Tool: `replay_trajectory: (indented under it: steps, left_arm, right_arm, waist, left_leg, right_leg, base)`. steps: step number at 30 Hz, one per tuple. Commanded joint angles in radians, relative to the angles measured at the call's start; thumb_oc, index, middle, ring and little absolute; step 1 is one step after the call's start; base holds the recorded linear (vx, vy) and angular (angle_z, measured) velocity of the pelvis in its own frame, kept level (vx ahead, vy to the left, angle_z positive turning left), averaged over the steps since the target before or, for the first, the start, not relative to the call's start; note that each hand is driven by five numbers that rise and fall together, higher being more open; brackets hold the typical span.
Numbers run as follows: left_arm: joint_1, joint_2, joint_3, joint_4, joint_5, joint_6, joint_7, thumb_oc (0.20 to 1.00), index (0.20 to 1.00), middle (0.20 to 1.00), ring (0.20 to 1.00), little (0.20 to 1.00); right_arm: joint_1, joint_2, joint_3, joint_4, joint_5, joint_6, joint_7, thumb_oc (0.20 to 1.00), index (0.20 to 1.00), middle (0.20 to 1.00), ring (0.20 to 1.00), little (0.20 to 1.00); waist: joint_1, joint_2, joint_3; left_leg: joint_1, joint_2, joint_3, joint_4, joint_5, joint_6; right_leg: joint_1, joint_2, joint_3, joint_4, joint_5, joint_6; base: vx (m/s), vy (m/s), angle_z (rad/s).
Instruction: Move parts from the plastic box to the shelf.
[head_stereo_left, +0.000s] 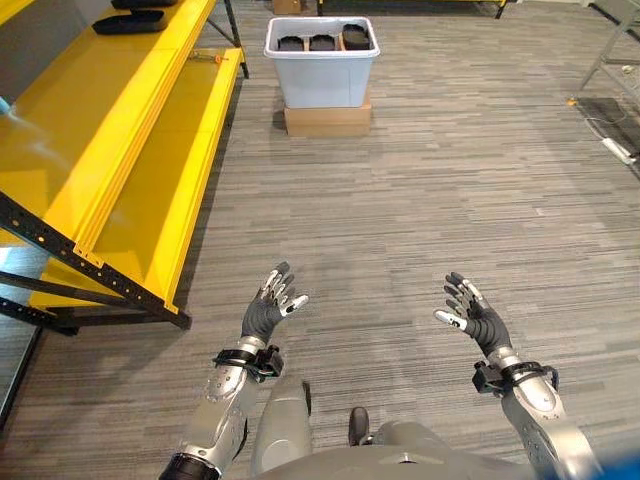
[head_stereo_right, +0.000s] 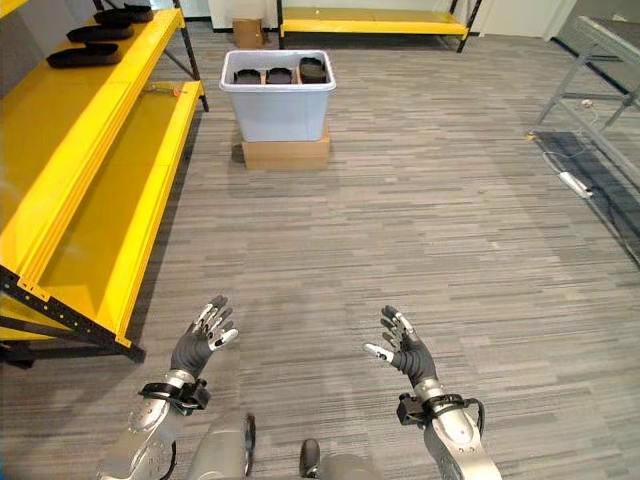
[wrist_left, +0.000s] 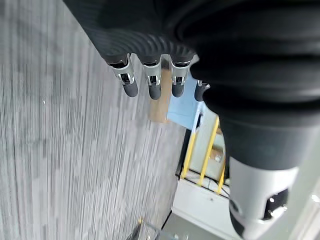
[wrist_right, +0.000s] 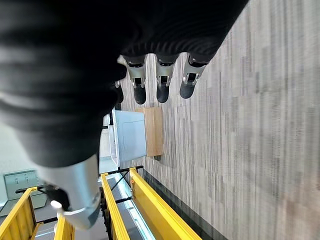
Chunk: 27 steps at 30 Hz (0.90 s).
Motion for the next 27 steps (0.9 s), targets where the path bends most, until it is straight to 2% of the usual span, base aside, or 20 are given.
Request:
replay_trajectory:
  steps: [1, 3, 5, 7, 9, 10, 11, 13, 14, 15, 17, 18, 19, 20, 21, 23, 24, 25, 27]
  left_arm:
    - [-0.001, 0.039, 0.003, -0.087, 0.016, -0.064, -0.006, 1.000, 1.000, 1.000, 1.000, 1.000]
    - [-0.003, 0.038, 0.006, -0.085, 0.018, -0.065, -0.005, 1.000, 1.000, 1.000, 1.000, 1.000]
    - [0.013, 0.034, 0.014, -0.089, 0.019, -0.063, -0.011, 1.000, 1.000, 1.000, 1.000, 1.000]
    - [0.011, 0.041, 0.009, -0.099, 0.017, -0.061, -0.013, 1.000, 1.000, 1.000, 1.000, 1.000]
    - [0.009, 0.045, 0.008, -0.101, 0.017, -0.061, -0.015, 1.000, 1.000, 1.000, 1.000, 1.000]
    - [0.001, 0.053, 0.010, -0.103, 0.017, -0.061, -0.010, 1.000, 1.000, 1.000, 1.000, 1.000]
    - [-0.002, 0.057, 0.009, -0.103, 0.018, -0.061, -0.006, 1.000, 1.000, 1.000, 1.000, 1.000]
    - [-0.015, 0.063, 0.011, -0.094, 0.024, -0.059, 0.011, 1.000, 1.000, 1.000, 1.000, 1.000]
    - [-0.021, 0.068, 0.012, -0.100, 0.023, -0.060, 0.022, 1.000, 1.000, 1.000, 1.000, 1.000]
    - [-0.027, 0.081, 0.010, -0.102, 0.029, -0.059, 0.028, 1.000, 1.000, 1.000, 1.000, 1.000]
    - [-0.027, 0.081, 0.010, -0.102, 0.030, -0.059, 0.028, 1.000, 1.000, 1.000, 1.000, 1.000]
    - [-0.022, 0.086, 0.011, -0.103, 0.047, -0.052, 0.022, 1.000, 1.000, 1.000, 1.000, 1.000]
    - [-0.022, 0.086, 0.011, -0.103, 0.047, -0.053, 0.021, 1.000, 1.000, 1.000, 1.000, 1.000]
    - [-0.022, 0.086, 0.006, -0.097, 0.042, -0.052, 0.013, 1.000, 1.000, 1.000, 1.000, 1.000]
    - [-0.018, 0.083, 0.007, -0.092, 0.037, -0.054, 0.009, 1.000, 1.000, 1.000, 1.000, 1.000]
    - [-0.018, 0.083, 0.008, -0.092, 0.037, -0.055, 0.009, 1.000, 1.000, 1.000, 1.000, 1.000]
    - [-0.012, 0.082, 0.010, -0.093, 0.034, -0.057, 0.005, 1.000, 1.000, 1.000, 1.000, 1.000]
    - [-0.007, 0.070, 0.011, -0.082, 0.031, -0.059, -0.004, 1.000, 1.000, 1.000, 1.000, 1.000]
    - [0.002, 0.065, 0.013, -0.084, 0.035, -0.065, -0.014, 1.000, 1.000, 1.000, 1.000, 1.000]
  right_arm:
    - [0.009, -0.003, -0.034, -0.056, -0.016, -0.065, -0.006, 1.000, 1.000, 1.000, 1.000, 1.000]
    - [0.005, 0.001, -0.032, -0.051, -0.021, -0.062, -0.007, 1.000, 1.000, 1.000, 1.000, 1.000]
    - [0.022, 0.018, -0.028, -0.059, -0.032, -0.052, 0.019, 1.000, 1.000, 1.000, 1.000, 1.000]
    - [0.032, 0.029, -0.028, -0.062, -0.025, -0.043, 0.025, 1.000, 1.000, 1.000, 1.000, 1.000]
    - [0.035, 0.034, -0.030, -0.063, -0.024, -0.043, 0.030, 1.000, 1.000, 1.000, 1.000, 1.000]
    - [0.029, 0.046, -0.025, -0.072, -0.021, -0.039, 0.030, 1.000, 1.000, 1.000, 1.000, 1.000]
    - [0.029, 0.050, -0.023, -0.070, -0.023, -0.038, 0.033, 1.000, 1.000, 1.000, 1.000, 1.000]
    - [0.020, 0.054, -0.019, -0.064, -0.036, -0.040, 0.030, 1.000, 1.000, 1.000, 1.000, 1.000]
    - [0.017, 0.057, -0.015, -0.063, -0.036, -0.042, 0.025, 1.000, 1.000, 1.000, 1.000, 1.000]
    - [0.014, 0.060, -0.004, -0.062, -0.045, -0.040, 0.024, 1.000, 1.000, 1.000, 1.000, 1.000]
    - [0.013, 0.060, -0.004, -0.062, -0.045, -0.040, 0.024, 1.000, 1.000, 1.000, 1.000, 1.000]
    - [0.024, 0.063, -0.001, -0.065, -0.046, -0.038, 0.033, 1.000, 1.000, 1.000, 1.000, 1.000]
    - [0.023, 0.063, -0.001, -0.065, -0.046, -0.038, 0.033, 1.000, 1.000, 1.000, 1.000, 1.000]
    - [0.024, 0.059, 0.004, -0.067, -0.027, -0.038, 0.036, 1.000, 1.000, 1.000, 1.000, 1.000]
    - [0.023, 0.060, 0.007, -0.064, -0.019, -0.041, 0.037, 1.000, 1.000, 1.000, 1.000, 1.000]
    - [0.024, 0.059, 0.008, -0.064, -0.018, -0.041, 0.037, 1.000, 1.000, 1.000, 1.000, 1.000]
    - [0.021, 0.055, 0.007, -0.068, -0.015, -0.043, 0.034, 1.000, 1.000, 1.000, 1.000, 1.000]
    - [0.014, 0.046, 0.008, -0.065, -0.023, -0.039, 0.038, 1.000, 1.000, 1.000, 1.000, 1.000]
    - [0.020, 0.038, 0.006, -0.071, -0.028, -0.035, 0.043, 1.000, 1.000, 1.000, 1.000, 1.000]
  waist:
    - [0.025, 0.021, -0.031]
    - [0.031, 0.020, -0.033]
    - [0.037, 0.015, -0.059]
    - [0.037, 0.002, -0.081]
    - [0.037, -0.005, -0.089]
    - [0.040, -0.020, -0.106]
    - [0.041, -0.022, -0.111]
    - [0.041, -0.028, -0.106]
    - [0.038, -0.019, -0.090]
    - [0.025, 0.013, -0.061]
    - [0.025, 0.011, -0.058]
    - [-0.004, 0.042, -0.032]
    - [-0.004, 0.042, -0.033]
    - [-0.029, 0.044, -0.022]
    - [-0.034, 0.039, -0.021]
    - [-0.036, 0.042, -0.017]
    - [-0.042, 0.039, -0.019]
    - [-0.067, 0.034, -0.021]
    - [-0.072, 0.030, -0.023]
  left_leg:
    - [0.085, 0.017, 0.006, -0.224, 0.247, -0.001]
    - [0.097, 0.017, 0.002, -0.268, 0.267, -0.006]
    - [0.124, -0.001, -0.032, -0.229, 0.248, 0.012]
    - [0.110, -0.029, -0.016, -0.181, 0.218, 0.026]
    - [0.105, -0.041, -0.007, -0.165, 0.199, 0.034]
    - [0.093, -0.067, 0.006, -0.129, 0.152, 0.051]
    - [0.096, -0.077, 0.007, -0.121, 0.133, 0.062]
    - [0.127, -0.107, 0.012, -0.105, 0.080, 0.094]
    - [0.156, -0.113, 0.017, -0.108, 0.062, 0.109]
    - [0.228, -0.117, 0.018, -0.135, 0.044, 0.131]
    - [0.231, -0.119, 0.019, -0.135, 0.044, 0.132]
    - [0.322, -0.119, 0.009, -0.166, 0.016, 0.141]
    - [0.321, -0.118, 0.008, -0.168, 0.018, 0.141]
    - [0.365, -0.127, -0.008, -0.183, 0.009, 0.138]
    - [0.390, -0.132, -0.004, -0.198, -0.003, 0.133]
    - [0.399, -0.128, -0.007, -0.202, -0.004, 0.133]
    - [0.427, -0.129, -0.007, -0.224, -0.017, 0.124]
    - [0.495, -0.133, -0.033, -0.244, -0.052, 0.101]
    - [0.536, -0.127, -0.042, -0.244, -0.067, 0.087]
  right_leg:
    - [0.010, -0.059, 0.048, 0.069, -0.025, 0.105]
    - [0.041, -0.063, 0.058, 0.070, -0.040, 0.112]
    - [0.081, -0.087, 0.086, 0.094, -0.064, 0.132]
    - [0.102, -0.125, 0.082, 0.094, -0.057, 0.153]
    - [0.097, -0.138, 0.086, 0.102, -0.048, 0.162]
    - [0.089, -0.168, 0.088, 0.124, -0.013, 0.187]
    - [0.069, -0.176, 0.086, 0.157, 0.006, 0.191]
    - [-0.017, -0.189, 0.092, 0.365, 0.159, 0.215]
    - [-0.069, -0.192, 0.082, 0.470, 0.226, 0.218]
    - [-0.148, -0.200, 0.042, 0.602, 0.278, 0.217]
    - [-0.147, -0.203, 0.043, 0.607, 0.274, 0.217]
    - [-0.278, -0.191, -0.003, 0.668, 0.199, 0.201]
    - [-0.279, -0.190, -0.004, 0.667, 0.201, 0.200]
    - [-0.341, -0.145, -0.007, 0.581, 0.154, 0.191]
    - [-0.359, -0.153, -0.026, 0.485, 0.146, 0.189]
    - [-0.347, -0.150, -0.031, 0.479, 0.145, 0.188]
    - [-0.357, -0.169, -0.051, 0.346, 0.143, 0.192]
    - [-0.364, -0.161, -0.014, 0.083, 0.193, 0.215]
    - [-0.367, -0.167, -0.007, 0.027, 0.231, 0.229]
  base:
    - [0.46, 0.145, -0.31]
    - [0.38, 0.132, -0.36]
    - [0.49, 0.208, -0.61]
    - [0.39, 0.178, -0.64]
    - [0.27, 0.138, -0.12]
    - [0.29, 0.161, 0.15]
    - [0.38, 0.225, 0.14]
    - [0.23, 0.189, 0.19]
    - [0.28, 0.283, 0.14]
    - [0.21, 0.232, 0.12]
    - [0.23, 0.139, 0.22]
    - [0.31, 0.139, 0.22]
    - [0.53, 0.145, 0.08]
    - [0.33, -0.016, 0.11]
    - [0.34, -0.016, 0.28]
    - [0.14, -0.034, 0.72]
    - [0.55, -0.176, 0.57]
    - [0.67, -0.215, 0.17]
    - [0.54, -0.198, 0.00]
